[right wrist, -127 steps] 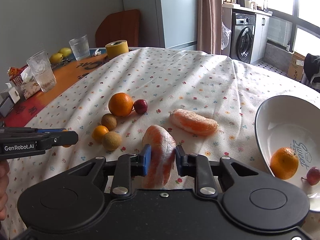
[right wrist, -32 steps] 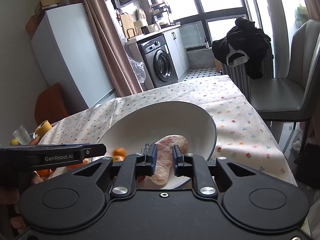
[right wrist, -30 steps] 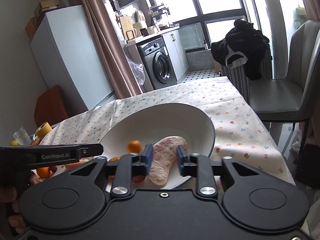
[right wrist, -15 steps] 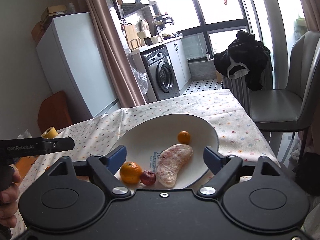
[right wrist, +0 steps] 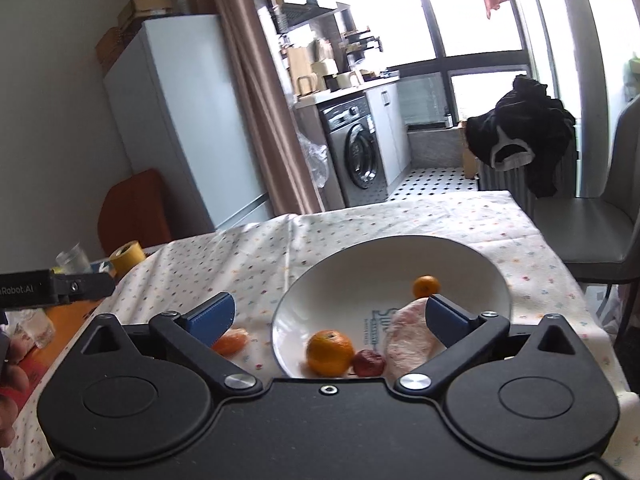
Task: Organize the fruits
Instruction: 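Move both open tools back toward the loose fruits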
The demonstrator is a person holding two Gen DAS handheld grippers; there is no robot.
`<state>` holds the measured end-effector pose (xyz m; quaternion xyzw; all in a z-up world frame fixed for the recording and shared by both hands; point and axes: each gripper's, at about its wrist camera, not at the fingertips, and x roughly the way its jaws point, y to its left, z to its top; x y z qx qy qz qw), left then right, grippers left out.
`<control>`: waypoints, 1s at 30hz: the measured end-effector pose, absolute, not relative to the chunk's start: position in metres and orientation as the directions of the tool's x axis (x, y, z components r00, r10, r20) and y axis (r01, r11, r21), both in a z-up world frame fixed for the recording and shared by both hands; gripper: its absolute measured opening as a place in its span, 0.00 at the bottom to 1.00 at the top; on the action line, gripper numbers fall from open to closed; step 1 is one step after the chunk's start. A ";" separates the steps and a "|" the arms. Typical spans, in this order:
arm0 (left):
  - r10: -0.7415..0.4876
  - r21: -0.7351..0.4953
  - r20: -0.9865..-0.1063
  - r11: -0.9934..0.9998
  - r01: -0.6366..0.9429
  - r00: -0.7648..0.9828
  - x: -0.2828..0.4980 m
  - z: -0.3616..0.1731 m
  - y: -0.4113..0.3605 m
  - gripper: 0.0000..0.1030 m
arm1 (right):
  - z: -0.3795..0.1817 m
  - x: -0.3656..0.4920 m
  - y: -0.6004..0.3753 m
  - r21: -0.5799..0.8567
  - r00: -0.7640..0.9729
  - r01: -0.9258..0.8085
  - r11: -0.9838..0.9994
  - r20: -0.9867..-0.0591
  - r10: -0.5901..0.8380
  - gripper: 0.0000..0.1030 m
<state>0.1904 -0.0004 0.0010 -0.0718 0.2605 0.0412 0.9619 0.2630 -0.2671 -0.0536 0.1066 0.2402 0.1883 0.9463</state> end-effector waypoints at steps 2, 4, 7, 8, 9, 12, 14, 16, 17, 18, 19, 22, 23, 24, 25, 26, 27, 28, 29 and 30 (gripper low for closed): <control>0.056 -0.130 -0.505 0.982 -0.141 0.861 0.184 0.001 0.008 0.93 | -0.051 0.263 -0.257 0.271 0.804 -0.330 0.904 -0.422 0.419 1.00; 0.060 -0.148 -0.514 0.976 -0.157 0.856 0.179 0.000 0.016 0.93 | -0.049 0.262 -0.246 0.257 0.792 -0.354 0.899 -0.430 0.434 1.00; 0.070 -0.159 -0.526 0.971 -0.178 0.848 0.173 -0.002 0.026 0.93 | -0.047 0.261 -0.236 0.251 0.775 -0.382 0.889 -0.436 0.457 1.00; 0.078 -0.158 -0.529 0.969 -0.189 0.845 0.170 -0.003 0.029 0.93 | -0.047 0.261 -0.234 0.252 0.771 -0.388 0.887 -0.439 0.462 1.00; 0.085 -0.161 -0.531 0.967 -0.198 0.843 0.168 -0.004 0.032 0.93 | -0.047 0.261 -0.232 0.252 0.767 -0.392 0.885 -0.442 0.465 1.00; 0.100 -0.173 -0.539 0.959 -0.226 0.836 0.161 -0.008 0.041 0.93 | -0.048 0.260 -0.225 0.255 0.753 -0.403 0.879 -0.454 0.476 1.00; 0.107 -0.174 -0.543 0.956 -0.237 0.833 0.158 -0.010 0.046 0.93 | -0.049 0.261 -0.221 0.254 0.747 -0.406 0.878 -0.462 0.479 1.00; 0.110 -0.178 -0.546 0.953 -0.244 0.830 0.155 -0.012 0.049 0.93 | -0.049 0.261 -0.218 0.257 0.742 -0.405 0.878 -0.468 0.479 1.00; 0.111 -0.181 -0.548 0.952 -0.248 0.829 0.153 -0.013 0.051 0.93 | -0.049 0.262 -0.217 0.258 0.740 -0.405 0.877 -0.471 0.480 1.00; 0.113 -0.184 -0.549 0.950 -0.252 0.828 0.152 -0.013 0.053 0.93 | -0.049 0.262 -0.216 0.259 0.739 -0.406 0.876 -0.472 0.482 1.00; 0.119 -0.185 -0.549 0.948 -0.259 0.828 0.151 -0.015 0.055 0.93 | -0.049 0.262 -0.214 0.259 0.736 -0.408 0.875 -0.474 0.483 1.00; 0.127 -0.185 -0.552 0.945 -0.269 0.824 0.147 -0.018 0.060 0.93 | -0.049 0.261 -0.209 0.251 0.732 -0.415 0.874 -0.478 0.485 1.00; 0.128 -0.186 -0.554 0.944 -0.272 0.823 0.146 -0.019 0.062 0.93 | -0.049 0.261 -0.208 0.250 0.730 -0.416 0.874 -0.482 0.485 1.00; 0.129 -0.186 -0.554 0.944 -0.274 0.822 0.145 -0.020 0.063 0.93 | -0.050 0.261 -0.207 0.251 0.726 -0.418 0.873 -0.485 0.487 1.00; 0.129 -0.186 -0.556 0.943 -0.274 0.821 0.145 -0.021 0.065 0.93 | -0.050 0.262 -0.205 0.255 0.722 -0.419 0.871 -0.489 0.490 1.00; 0.127 -0.190 -0.557 0.943 -0.274 0.820 0.144 -0.023 0.066 0.93 | -0.051 0.262 -0.205 0.258 0.718 -0.421 0.870 -0.491 0.493 1.00; 0.124 -0.195 -0.559 0.941 -0.276 0.819 0.144 -0.024 0.068 0.93 | -0.052 0.262 -0.204 0.259 0.714 -0.424 0.868 -0.494 0.496 1.00; 0.122 -0.201 -0.562 0.939 -0.279 0.818 0.143 -0.025 0.070 0.93 | -0.053 0.262 -0.202 0.258 0.711 -0.426 0.867 -0.497 0.497 1.00; 0.122 -0.206 -0.563 0.937 -0.281 0.818 0.142 -0.026 0.072 0.93 | -0.054 0.263 -0.200 0.257 0.707 -0.427 0.867 -0.502 0.498 1.00; 0.122 -0.211 -0.563 0.935 -0.285 0.817 0.142 -0.027 0.074 0.93 | -0.054 0.263 -0.199 0.258 0.703 -0.430 0.865 -0.505 0.500 1.00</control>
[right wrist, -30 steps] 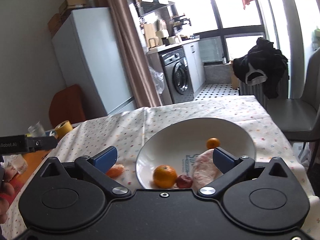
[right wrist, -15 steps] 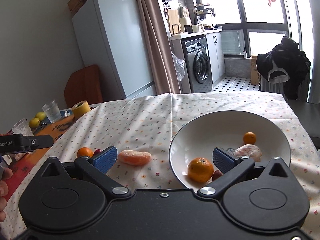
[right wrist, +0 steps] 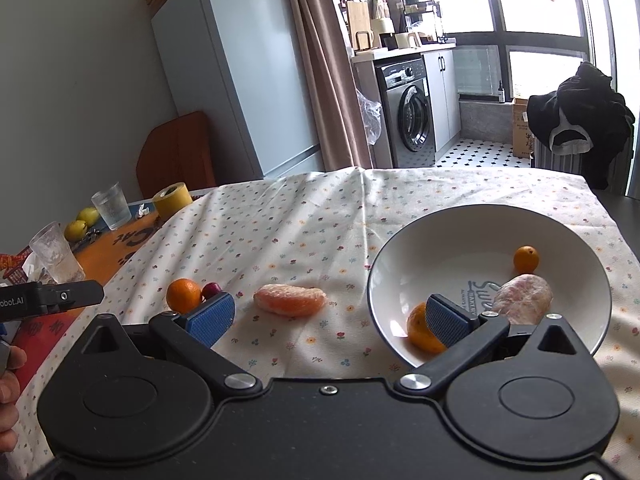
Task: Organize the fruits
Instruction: 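Move both open tools back toward the loose fruits, then grasp a small brown round fruit with the right tool while the left tool grasps a mandarin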
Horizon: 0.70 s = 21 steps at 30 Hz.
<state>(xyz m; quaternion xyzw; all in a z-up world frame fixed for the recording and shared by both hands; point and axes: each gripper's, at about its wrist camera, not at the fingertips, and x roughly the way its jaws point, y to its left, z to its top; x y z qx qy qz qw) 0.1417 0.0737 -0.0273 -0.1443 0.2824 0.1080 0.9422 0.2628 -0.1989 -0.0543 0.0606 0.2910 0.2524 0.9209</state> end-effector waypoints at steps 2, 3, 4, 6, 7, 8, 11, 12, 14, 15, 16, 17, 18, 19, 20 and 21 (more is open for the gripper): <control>0.113 -0.231 -0.568 0.929 -0.290 0.815 0.140 -0.030 0.079 0.93 | -0.055 0.263 -0.197 0.268 0.692 -0.439 0.857 -0.508 0.513 1.00; 0.107 -0.241 -0.569 0.926 -0.289 0.816 0.139 -0.032 0.081 0.93 | -0.056 0.263 -0.196 0.274 0.685 -0.445 0.852 -0.508 0.521 1.00; 0.105 -0.242 -0.568 0.926 -0.288 0.816 0.139 -0.033 0.083 0.93 | -0.057 0.263 -0.194 0.280 0.677 -0.454 0.846 -0.509 0.531 1.00; 0.113 -0.229 -0.569 0.929 -0.289 0.814 0.138 -0.035 0.084 0.93 | -0.058 0.262 -0.191 0.283 0.666 -0.468 0.837 -0.510 0.544 1.00; 0.116 -0.226 -0.570 0.930 -0.291 0.813 0.138 -0.037 0.084 0.92 | -0.058 0.261 -0.188 0.282 0.662 -0.475 0.834 -0.510 0.550 1.00; 0.111 -0.229 -0.572 0.930 -0.288 0.813 0.138 -0.038 0.085 0.92 | -0.058 0.261 -0.186 0.281 0.657 -0.483 0.829 -0.510 0.556 0.99; 0.097 -0.240 -0.578 0.928 -0.283 0.810 0.139 -0.043 0.085 0.89 | -0.060 0.261 -0.178 0.276 0.642 -0.505 0.818 -0.513 0.570 0.95; 0.096 -0.238 -0.581 0.930 -0.281 0.808 0.139 -0.045 0.085 0.88 | -0.061 0.261 -0.176 0.275 0.636 -0.510 0.815 -0.518 0.573 0.93; 0.089 -0.238 -0.591 0.931 -0.278 0.802 0.142 -0.049 0.084 0.78 | -0.063 0.262 -0.171 0.276 0.622 -0.519 0.809 -0.528 0.578 0.85; 0.082 -0.242 -0.597 0.930 -0.276 0.798 0.143 -0.052 0.084 0.74 | -0.065 0.262 -0.170 0.277 0.615 -0.522 0.807 -0.532 0.581 0.82; 0.074 -0.248 -0.604 0.929 -0.275 0.793 0.145 -0.055 0.084 0.65 | -0.066 0.263 -0.169 0.282 0.608 -0.526 0.803 -0.535 0.586 0.79; 0.068 -0.253 -0.612 0.927 -0.276 0.788 0.147 -0.058 0.085 0.59 | -0.067 0.264 -0.168 0.288 0.600 -0.529 0.798 -0.538 0.592 0.77; 0.062 -0.256 -0.619 0.927 -0.276 0.783 0.149 -0.061 0.084 0.56 | -0.068 0.264 -0.167 0.291 0.595 -0.532 0.795 -0.540 0.595 0.76; 0.058 -0.257 -0.624 0.927 -0.274 0.779 0.151 -0.064 0.084 0.53 | -0.069 0.264 -0.166 0.290 0.592 -0.534 0.794 -0.542 0.596 0.76; 0.053 -0.257 -0.630 0.927 -0.272 0.775 0.153 -0.067 0.083 0.51 | -0.070 0.264 -0.164 0.289 0.589 -0.536 0.793 -0.546 0.597 0.75; 0.049 -0.257 -0.632 0.928 -0.270 0.773 0.154 -0.069 0.082 0.49 | -0.071 0.264 -0.163 0.287 0.585 -0.538 0.792 -0.549 0.597 0.75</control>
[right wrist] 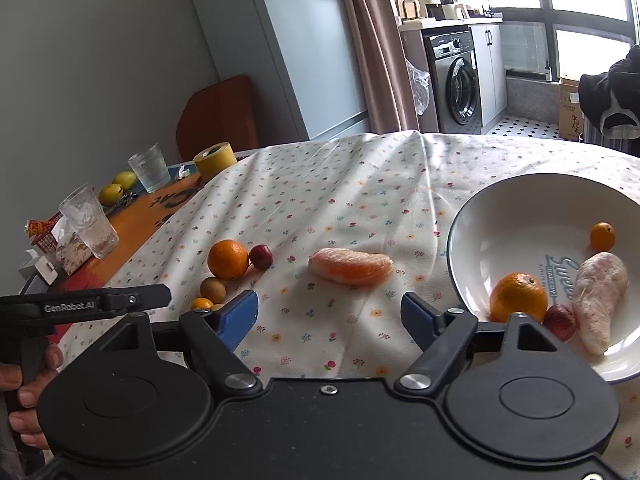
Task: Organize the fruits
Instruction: 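Grasp a small brown round fruit with the right tool while the left tool grasps a mandarin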
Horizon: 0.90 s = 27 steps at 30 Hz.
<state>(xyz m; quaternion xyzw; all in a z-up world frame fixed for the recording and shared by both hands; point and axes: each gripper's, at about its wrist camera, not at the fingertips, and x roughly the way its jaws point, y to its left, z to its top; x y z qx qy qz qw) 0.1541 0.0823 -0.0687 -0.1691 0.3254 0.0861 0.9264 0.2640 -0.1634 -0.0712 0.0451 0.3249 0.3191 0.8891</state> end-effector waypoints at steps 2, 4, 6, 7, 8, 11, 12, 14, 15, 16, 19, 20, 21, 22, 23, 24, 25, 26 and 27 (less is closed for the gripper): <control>0.039 -0.259 -0.635 0.930 -0.260 0.771 0.157 -0.073 0.080 0.45 | -0.073 0.264 -0.161 0.287 0.576 -0.545 0.787 -0.554 0.601 0.72; 0.033 -0.258 -0.640 0.932 -0.255 0.768 0.161 -0.076 0.078 0.39 | -0.075 0.264 -0.159 0.291 0.566 -0.553 0.781 -0.556 0.608 0.69; 0.025 -0.261 -0.645 0.932 -0.251 0.764 0.164 -0.079 0.076 0.37 | -0.076 0.265 -0.157 0.297 0.556 -0.557 0.775 -0.559 0.615 0.64; 0.021 -0.262 -0.648 0.933 -0.249 0.761 0.166 -0.081 0.076 0.36 | -0.077 0.266 -0.157 0.302 0.550 -0.559 0.772 -0.562 0.618 0.62; 0.019 -0.262 -0.650 0.933 -0.248 0.759 0.168 -0.083 0.075 0.36 | -0.078 0.266 -0.156 0.305 0.546 -0.560 0.770 -0.564 0.620 0.62; 0.020 -0.264 -0.647 0.932 -0.249 0.762 0.172 -0.086 0.074 0.36 | -0.080 0.266 -0.153 0.306 0.538 -0.564 0.767 -0.568 0.622 0.61; 0.021 -0.262 -0.646 0.933 -0.247 0.763 0.173 -0.087 0.073 0.36 | -0.081 0.266 -0.152 0.307 0.535 -0.566 0.765 -0.570 0.624 0.61; 0.010 -0.264 -0.655 0.934 -0.242 0.755 0.177 -0.089 0.073 0.33 | -0.082 0.266 -0.149 0.307 0.528 -0.572 0.761 -0.572 0.628 0.61; 0.004 -0.267 -0.662 0.933 -0.241 0.750 0.179 -0.092 0.073 0.32 | -0.082 0.266 -0.148 0.307 0.525 -0.575 0.759 -0.572 0.629 0.61; 0.002 -0.266 -0.663 0.934 -0.239 0.748 0.180 -0.094 0.072 0.31 | -0.082 0.266 -0.146 0.307 0.522 -0.578 0.756 -0.573 0.632 0.61; 0.017 -0.247 -0.656 0.940 -0.236 0.754 0.180 -0.094 0.069 0.24 | -0.082 0.266 -0.140 0.307 0.513 -0.587 0.749 -0.574 0.638 0.61; 0.017 -0.249 -0.656 0.939 -0.237 0.754 0.180 -0.094 0.070 0.24 | -0.082 0.266 -0.138 0.306 0.510 -0.591 0.747 -0.575 0.639 0.61; 0.014 -0.252 -0.657 0.938 -0.237 0.754 0.179 -0.094 0.071 0.24 | -0.082 0.266 -0.135 0.304 0.506 -0.596 0.744 -0.577 0.641 0.60; 0.013 -0.253 -0.657 0.938 -0.236 0.754 0.179 -0.093 0.072 0.23 | -0.082 0.266 -0.132 0.301 0.502 -0.601 0.740 -0.578 0.643 0.60; 0.014 -0.252 -0.657 0.938 -0.237 0.754 0.178 -0.093 0.073 0.23 | -0.082 0.265 -0.128 0.299 0.498 -0.608 0.736 -0.578 0.646 0.59; 0.014 -0.252 -0.656 0.938 -0.237 0.754 0.176 -0.093 0.074 0.23 | -0.081 0.264 -0.126 0.297 0.494 -0.614 0.731 -0.578 0.649 0.59; 0.014 -0.254 -0.656 0.937 -0.238 0.755 0.175 -0.092 0.075 0.23 | -0.081 0.263 -0.123 0.296 0.489 -0.620 0.726 -0.579 0.653 0.59; 0.015 -0.256 -0.655 0.936 -0.241 0.755 0.173 -0.092 0.076 0.23 | -0.082 0.263 -0.121 0.296 0.485 -0.624 0.723 -0.580 0.655 0.59; 0.017 -0.257 -0.654 0.935 -0.244 0.757 0.172 -0.092 0.078 0.23 | -0.082 0.263 -0.118 0.295 0.480 -0.628 0.720 -0.581 0.657 0.59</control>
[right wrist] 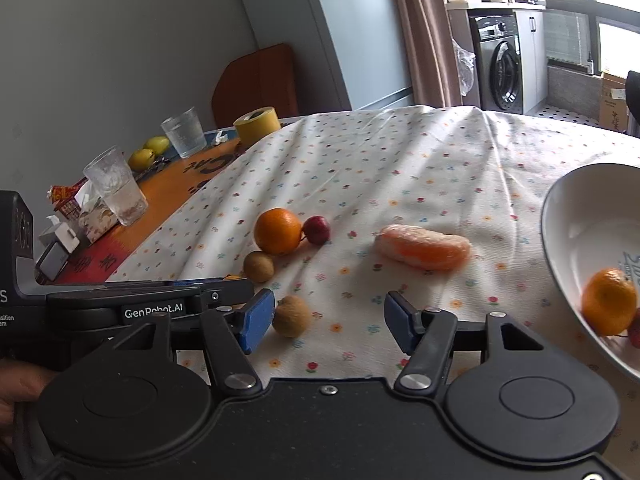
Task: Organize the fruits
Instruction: 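Grasp a small brown round fruit with the right tool while the left tool grasps a mandarin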
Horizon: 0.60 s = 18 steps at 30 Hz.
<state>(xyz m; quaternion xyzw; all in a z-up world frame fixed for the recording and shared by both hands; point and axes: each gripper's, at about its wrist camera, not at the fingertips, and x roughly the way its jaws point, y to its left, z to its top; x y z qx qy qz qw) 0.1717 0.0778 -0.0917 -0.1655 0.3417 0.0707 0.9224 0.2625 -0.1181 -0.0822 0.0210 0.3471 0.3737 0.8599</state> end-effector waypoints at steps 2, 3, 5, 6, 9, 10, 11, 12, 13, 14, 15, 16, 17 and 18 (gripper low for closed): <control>0.026 -0.256 -0.652 0.933 -0.252 0.758 0.169 -0.091 0.081 0.23 | -0.083 0.262 -0.114 0.295 0.473 -0.633 0.716 -0.585 0.659 0.58; 0.030 -0.256 -0.652 0.932 -0.257 0.758 0.168 -0.090 0.083 0.23 | -0.084 0.262 -0.112 0.294 0.471 -0.634 0.715 -0.587 0.659 0.58; 0.038 -0.256 -0.654 0.928 -0.269 0.755 0.166 -0.091 0.087 0.23 | -0.085 0.261 -0.109 0.295 0.465 -0.637 0.712 -0.590 0.660 0.58; 0.041 -0.258 -0.656 0.926 -0.275 0.754 0.165 -0.091 0.089 0.23 | -0.085 0.261 -0.107 0.294 0.463 -0.639 0.711 -0.591 0.660 0.58; 0.045 -0.264 -0.656 0.921 -0.286 0.753 0.161 -0.092 0.095 0.23 | -0.085 0.260 -0.102 0.290 0.457 -0.645 0.707 -0.595 0.661 0.58; 0.047 -0.265 -0.655 0.920 -0.288 0.754 0.160 -0.092 0.097 0.23 | -0.085 0.260 -0.100 0.288 0.455 -0.648 0.705 -0.596 0.662 0.58; 0.049 -0.267 -0.654 0.919 -0.291 0.755 0.158 -0.092 0.098 0.23 | -0.085 0.260 -0.098 0.287 0.453 -0.651 0.703 -0.597 0.663 0.58; 0.050 -0.268 -0.653 0.918 -0.293 0.756 0.157 -0.091 0.099 0.23 | -0.085 0.259 -0.096 0.286 0.450 -0.653 0.702 -0.598 0.663 0.58; 0.052 -0.270 -0.651 0.917 -0.295 0.757 0.155 -0.091 0.101 0.23 | -0.086 0.259 -0.093 0.284 0.447 -0.656 0.699 -0.600 0.664 0.57; 0.054 -0.270 -0.650 0.916 -0.297 0.758 0.154 -0.090 0.102 0.23 | -0.086 0.259 -0.091 0.282 0.444 -0.660 0.696 -0.601 0.665 0.57; 0.057 -0.271 -0.649 0.915 -0.300 0.759 0.152 -0.090 0.104 0.23 | -0.086 0.258 -0.088 0.277 0.442 -0.664 0.694 -0.603 0.664 0.57; 0.059 -0.272 -0.648 0.914 -0.303 0.760 0.150 -0.089 0.106 0.23 | -0.086 0.258 -0.086 0.273 0.441 -0.666 0.694 -0.605 0.662 0.56; 0.061 -0.273 -0.646 0.912 -0.305 0.761 0.149 -0.089 0.107 0.23 | -0.087 0.258 -0.084 0.273 0.438 -0.668 0.692 -0.607 0.663 0.55; 0.063 -0.273 -0.645 0.912 -0.307 0.761 0.148 -0.088 0.109 0.23 | -0.087 0.258 -0.082 0.274 0.434 -0.671 0.689 -0.608 0.665 0.54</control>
